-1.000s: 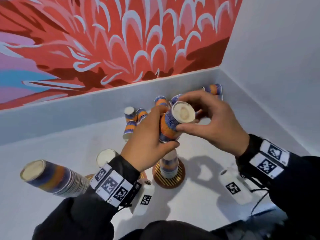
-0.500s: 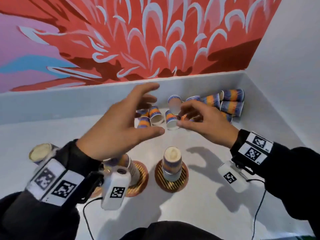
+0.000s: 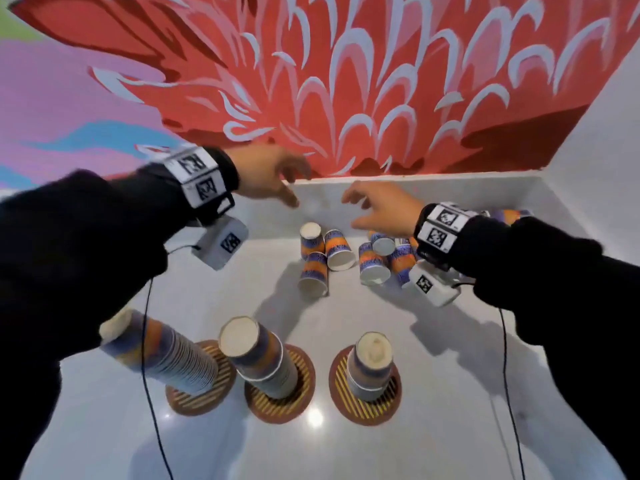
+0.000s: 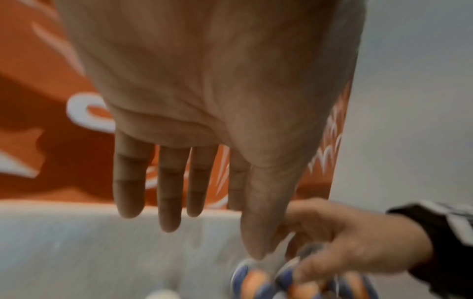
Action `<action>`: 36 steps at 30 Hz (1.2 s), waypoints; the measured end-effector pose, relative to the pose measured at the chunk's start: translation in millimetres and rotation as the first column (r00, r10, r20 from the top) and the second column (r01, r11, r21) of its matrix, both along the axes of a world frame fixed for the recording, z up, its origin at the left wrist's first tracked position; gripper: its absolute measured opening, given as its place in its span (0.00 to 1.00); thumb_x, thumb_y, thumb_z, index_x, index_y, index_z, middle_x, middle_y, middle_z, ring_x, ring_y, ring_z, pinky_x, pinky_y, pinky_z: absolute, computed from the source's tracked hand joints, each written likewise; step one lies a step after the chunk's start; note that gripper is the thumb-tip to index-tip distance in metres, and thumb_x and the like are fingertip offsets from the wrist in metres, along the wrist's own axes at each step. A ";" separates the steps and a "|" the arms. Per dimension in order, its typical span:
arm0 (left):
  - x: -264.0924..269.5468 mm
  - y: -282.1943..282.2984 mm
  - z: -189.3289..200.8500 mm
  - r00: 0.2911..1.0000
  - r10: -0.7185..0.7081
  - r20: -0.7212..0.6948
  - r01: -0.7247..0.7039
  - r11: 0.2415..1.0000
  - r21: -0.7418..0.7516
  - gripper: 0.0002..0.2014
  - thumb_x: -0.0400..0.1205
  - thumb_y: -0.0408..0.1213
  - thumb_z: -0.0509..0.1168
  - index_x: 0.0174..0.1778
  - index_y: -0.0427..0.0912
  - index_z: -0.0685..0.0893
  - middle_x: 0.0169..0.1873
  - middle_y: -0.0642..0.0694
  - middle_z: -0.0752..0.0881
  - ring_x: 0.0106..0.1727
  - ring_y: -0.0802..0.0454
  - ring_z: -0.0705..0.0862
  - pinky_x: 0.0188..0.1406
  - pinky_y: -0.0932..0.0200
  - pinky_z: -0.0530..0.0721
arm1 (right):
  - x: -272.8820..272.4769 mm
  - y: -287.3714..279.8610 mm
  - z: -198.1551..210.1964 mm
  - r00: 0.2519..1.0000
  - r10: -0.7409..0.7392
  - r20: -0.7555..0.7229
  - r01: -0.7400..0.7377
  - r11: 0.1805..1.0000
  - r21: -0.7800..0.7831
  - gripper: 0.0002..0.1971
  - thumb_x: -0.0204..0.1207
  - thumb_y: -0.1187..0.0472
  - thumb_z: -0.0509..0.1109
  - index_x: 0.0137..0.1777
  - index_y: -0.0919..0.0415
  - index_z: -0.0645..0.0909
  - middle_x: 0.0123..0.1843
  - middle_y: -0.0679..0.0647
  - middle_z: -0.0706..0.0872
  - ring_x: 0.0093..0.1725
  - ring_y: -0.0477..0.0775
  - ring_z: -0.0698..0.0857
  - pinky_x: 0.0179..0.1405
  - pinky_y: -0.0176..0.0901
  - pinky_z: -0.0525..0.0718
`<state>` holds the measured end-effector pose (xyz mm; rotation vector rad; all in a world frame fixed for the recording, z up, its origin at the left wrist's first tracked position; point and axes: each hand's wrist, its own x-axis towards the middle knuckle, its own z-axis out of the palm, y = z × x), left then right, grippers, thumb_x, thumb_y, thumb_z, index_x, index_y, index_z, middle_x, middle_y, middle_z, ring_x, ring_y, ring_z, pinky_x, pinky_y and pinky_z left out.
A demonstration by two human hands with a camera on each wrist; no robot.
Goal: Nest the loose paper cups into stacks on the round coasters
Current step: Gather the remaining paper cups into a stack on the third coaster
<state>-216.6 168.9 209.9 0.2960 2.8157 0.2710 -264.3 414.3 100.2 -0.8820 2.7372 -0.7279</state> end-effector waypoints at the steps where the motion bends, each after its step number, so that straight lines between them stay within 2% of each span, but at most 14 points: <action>1: -8.7 -1.9 -23.4 0.999 -0.010 0.054 0.012 0.999 -0.038 0.29 0.79 0.44 0.81 0.77 0.56 0.81 0.65 0.50 0.86 0.55 0.49 0.85 0.61 0.55 0.81 | -5.0 -5.4 -12.7 1.000 0.006 0.018 -0.007 0.999 0.050 0.23 0.79 0.60 0.80 0.74 0.55 0.82 0.69 0.55 0.87 0.65 0.58 0.87 0.58 0.43 0.78; 4: -27.3 -2.5 -88.9 0.980 -0.059 0.188 0.086 0.986 -0.143 0.36 0.79 0.36 0.81 0.82 0.56 0.76 0.70 0.46 0.85 0.54 0.46 0.83 0.57 0.56 0.78 | -20.5 -21.4 -50.9 0.998 0.014 0.062 -0.026 0.979 0.201 0.22 0.82 0.65 0.73 0.76 0.56 0.81 0.74 0.57 0.85 0.73 0.61 0.83 0.67 0.46 0.77; 7: -37.1 1.0 -137.6 0.948 -0.156 0.277 0.223 0.947 -0.231 0.37 0.80 0.26 0.73 0.85 0.54 0.74 0.73 0.41 0.84 0.67 0.38 0.83 0.61 0.53 0.79 | -32.7 -34.3 -80.3 0.992 0.100 0.082 -0.123 0.932 0.340 0.26 0.79 0.69 0.72 0.77 0.52 0.82 0.73 0.57 0.85 0.74 0.63 0.82 0.74 0.55 0.78; 11: -42.3 2.8 -182.6 0.910 -0.265 0.319 0.356 0.894 -0.273 0.37 0.83 0.24 0.61 0.86 0.63 0.72 0.76 0.45 0.81 0.70 0.38 0.84 0.60 0.52 0.83 | -57.8 -47.1 -118.4 0.959 0.284 0.026 -0.269 0.870 0.414 0.22 0.79 0.52 0.74 0.74 0.46 0.83 0.68 0.52 0.87 0.69 0.64 0.85 0.69 0.59 0.82; 13: -44.4 4.2 -198.3 0.895 -0.288 0.341 0.401 0.854 -0.331 0.31 0.87 0.32 0.63 0.85 0.61 0.73 0.78 0.45 0.79 0.72 0.39 0.83 0.58 0.56 0.77 | -67.0 -51.1 -131.4 0.943 0.334 0.012 -0.306 0.849 0.431 0.24 0.79 0.41 0.64 0.75 0.41 0.83 0.67 0.52 0.86 0.68 0.65 0.84 0.68 0.61 0.82; 15: -48.2 5.6 -206.0 0.848 -0.403 0.344 0.527 0.713 -0.463 0.24 0.84 0.54 0.66 0.79 0.62 0.79 0.75 0.44 0.82 0.70 0.40 0.83 0.60 0.55 0.79 | -68.9 -54.8 -135.7 0.939 0.343 0.033 -0.321 0.836 0.445 0.24 0.82 0.41 0.67 0.78 0.36 0.80 0.70 0.54 0.82 0.69 0.66 0.81 0.69 0.60 0.80; 17: -51.9 4.4 -213.9 0.776 -0.532 0.340 0.630 0.625 -0.461 0.33 0.70 0.73 0.62 0.73 0.68 0.81 0.71 0.47 0.83 0.64 0.41 0.83 0.57 0.53 0.80 | -68.6 -56.3 -140.5 0.941 0.336 0.043 -0.319 0.837 0.445 0.24 0.83 0.44 0.73 0.79 0.33 0.78 0.72 0.55 0.77 0.69 0.66 0.77 0.69 0.58 0.79; 18: -53.0 3.3 -220.3 0.749 -0.568 0.341 0.661 0.604 -0.446 0.32 0.72 0.73 0.63 0.74 0.70 0.80 0.76 0.49 0.80 0.66 0.41 0.82 0.58 0.52 0.80 | -68.2 -57.2 -141.7 0.941 0.335 0.043 -0.317 0.835 0.450 0.24 0.83 0.44 0.73 0.79 0.32 0.77 0.71 0.56 0.75 0.68 0.66 0.76 0.67 0.58 0.79; 21: -45.4 -1.7 -223.1 0.791 -0.533 0.299 0.611 0.681 -0.404 0.22 0.86 0.56 0.67 0.77 0.72 0.77 0.83 0.48 0.69 0.75 0.37 0.78 0.57 0.48 0.85 | -66.4 -58.9 -143.1 0.937 0.348 0.033 -0.322 0.824 0.467 0.22 0.84 0.42 0.72 0.77 0.31 0.76 0.71 0.55 0.74 0.69 0.64 0.74 0.67 0.63 0.81; 26: -40.1 -3.3 -231.1 0.776 -0.530 0.342 0.630 0.619 -0.469 0.36 0.71 0.51 0.80 0.76 0.59 0.77 0.69 0.48 0.75 0.76 0.42 0.74 0.53 0.45 0.88 | -58.2 -55.1 -131.1 0.943 0.330 -0.034 -0.282 0.852 0.442 0.25 0.73 0.56 0.80 0.70 0.49 0.78 0.74 0.53 0.78 0.68 0.62 0.78 0.63 0.58 0.82; 30: -48.6 -6.8 -204.6 0.866 -0.260 0.428 0.425 0.833 -0.353 0.23 0.71 0.52 0.79 0.59 0.54 0.82 0.50 0.55 0.88 0.54 0.47 0.88 0.51 0.55 0.84 | -50.8 -35.3 -118.8 0.981 0.185 0.052 -0.192 0.951 0.242 0.22 0.70 0.49 0.82 0.57 0.51 0.74 0.51 0.48 0.82 0.50 0.56 0.84 0.42 0.48 0.76; 32: -55.4 -10.8 -176.9 0.882 -0.182 0.435 0.329 0.898 -0.292 0.26 0.71 0.52 0.82 0.63 0.56 0.80 0.48 0.56 0.89 0.54 0.48 0.88 0.56 0.56 0.83 | -46.7 -21.2 -114.6 0.995 0.088 0.044 -0.092 0.989 0.114 0.23 0.71 0.49 0.82 0.60 0.50 0.75 0.50 0.46 0.85 0.48 0.55 0.86 0.36 0.42 0.72; 34: -60.3 -13.2 -141.5 0.912 -0.153 0.379 0.253 0.940 -0.230 0.31 0.71 0.52 0.83 0.67 0.56 0.78 0.51 0.53 0.89 0.55 0.47 0.87 0.57 0.54 0.83 | -40.8 -10.0 -112.8 0.999 0.003 0.048 -0.001 0.999 -0.039 0.28 0.70 0.47 0.83 0.66 0.48 0.75 0.55 0.46 0.89 0.51 0.52 0.88 0.39 0.37 0.77; 36: -67.9 -14.5 -105.2 0.946 -0.102 0.308 0.148 0.980 -0.131 0.30 0.72 0.49 0.84 0.66 0.57 0.76 0.52 0.55 0.86 0.54 0.51 0.85 0.51 0.57 0.81 | -35.4 -1.6 -115.1 0.995 -0.073 0.072 0.085 0.980 -0.181 0.35 0.66 0.40 0.83 0.71 0.45 0.75 0.60 0.44 0.89 0.57 0.50 0.88 0.53 0.46 0.86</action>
